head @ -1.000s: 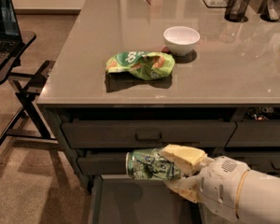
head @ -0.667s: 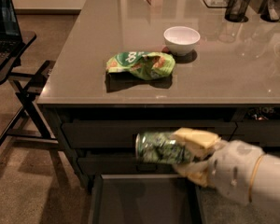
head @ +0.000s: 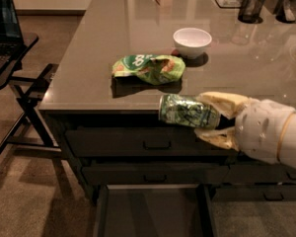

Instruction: Pick green can from bottom drawer and place on counter

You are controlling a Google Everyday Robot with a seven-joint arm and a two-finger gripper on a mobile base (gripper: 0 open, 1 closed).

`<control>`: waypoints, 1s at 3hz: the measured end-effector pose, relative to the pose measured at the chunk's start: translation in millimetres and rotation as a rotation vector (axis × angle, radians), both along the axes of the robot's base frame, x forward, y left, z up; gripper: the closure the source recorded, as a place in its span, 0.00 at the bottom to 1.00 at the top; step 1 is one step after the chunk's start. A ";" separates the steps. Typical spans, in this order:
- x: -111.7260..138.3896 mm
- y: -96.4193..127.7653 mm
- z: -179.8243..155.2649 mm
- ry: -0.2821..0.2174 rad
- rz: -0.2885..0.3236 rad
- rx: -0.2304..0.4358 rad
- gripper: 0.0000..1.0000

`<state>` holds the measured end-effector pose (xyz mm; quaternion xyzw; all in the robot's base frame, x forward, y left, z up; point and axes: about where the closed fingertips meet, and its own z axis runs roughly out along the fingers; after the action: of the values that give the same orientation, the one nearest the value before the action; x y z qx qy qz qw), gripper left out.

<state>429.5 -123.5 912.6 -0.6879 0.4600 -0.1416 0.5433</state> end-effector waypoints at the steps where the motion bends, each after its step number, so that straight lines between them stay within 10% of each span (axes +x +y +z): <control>1: 28.9 11.6 5.3 0.013 0.009 0.046 1.00; 3: 44.9 9.8 12.3 -0.001 -0.005 0.050 1.00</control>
Offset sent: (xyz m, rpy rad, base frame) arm 0.0241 0.0035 0.0049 0.0399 0.0095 -0.0058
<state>474.4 -113.7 924.9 -0.6730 0.4648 -0.1315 0.5602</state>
